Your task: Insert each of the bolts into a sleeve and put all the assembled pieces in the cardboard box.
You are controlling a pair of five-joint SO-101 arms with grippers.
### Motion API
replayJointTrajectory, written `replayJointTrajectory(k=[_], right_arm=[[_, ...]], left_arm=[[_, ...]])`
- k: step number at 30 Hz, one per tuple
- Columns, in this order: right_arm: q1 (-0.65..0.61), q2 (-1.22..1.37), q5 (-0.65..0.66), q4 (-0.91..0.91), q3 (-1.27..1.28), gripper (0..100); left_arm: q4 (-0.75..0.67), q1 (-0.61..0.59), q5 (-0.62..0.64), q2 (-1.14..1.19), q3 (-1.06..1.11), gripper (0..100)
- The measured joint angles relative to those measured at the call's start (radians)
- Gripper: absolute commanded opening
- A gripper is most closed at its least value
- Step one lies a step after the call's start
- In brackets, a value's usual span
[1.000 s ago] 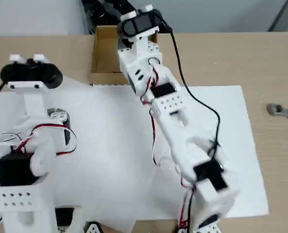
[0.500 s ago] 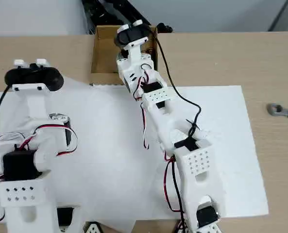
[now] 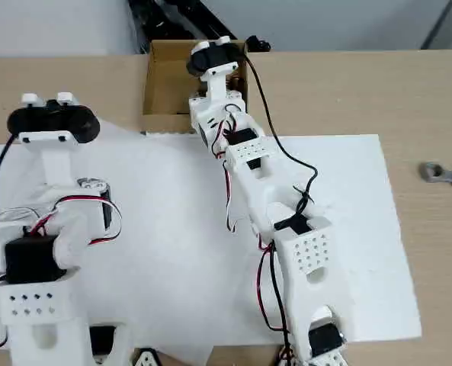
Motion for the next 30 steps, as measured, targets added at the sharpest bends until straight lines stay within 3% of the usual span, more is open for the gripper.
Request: replayJointTrajectory(k=[9, 30], right_arm=[[0.009, -0.147, -0.012, 0.196, 0.0, 11.2], [0.043, -0.928, 0.038, 1.019, -0.002, 11.1]], left_arm=[[0.0, 0.0, 0.0, 0.0, 0.0, 1], [-0.055, 0.0, 0.0, 0.0, 0.0, 1]])
